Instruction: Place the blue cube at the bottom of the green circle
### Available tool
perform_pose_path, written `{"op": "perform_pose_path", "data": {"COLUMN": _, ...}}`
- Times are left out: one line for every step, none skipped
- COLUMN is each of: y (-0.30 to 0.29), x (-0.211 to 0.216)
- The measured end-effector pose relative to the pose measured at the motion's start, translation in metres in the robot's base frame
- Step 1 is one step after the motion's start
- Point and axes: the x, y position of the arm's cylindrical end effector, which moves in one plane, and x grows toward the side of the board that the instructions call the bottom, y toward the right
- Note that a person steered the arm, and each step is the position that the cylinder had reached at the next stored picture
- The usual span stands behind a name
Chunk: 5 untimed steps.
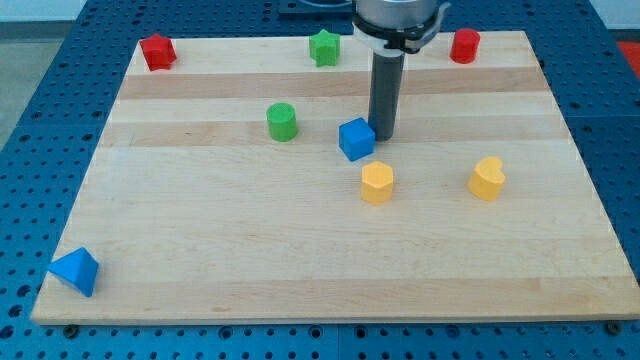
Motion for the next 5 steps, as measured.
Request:
{"op": "perform_pose_path", "data": {"y": -0.022, "x": 0.004}}
{"op": "perform_pose_path", "data": {"y": -0.022, "x": 0.005}}
{"op": "perform_pose_path", "data": {"y": -0.015, "x": 0.005}}
{"op": "perform_pose_path", "data": {"y": -0.017, "x": 0.013}}
{"op": "perform_pose_path", "data": {"y": -0.033, "x": 0.028}}
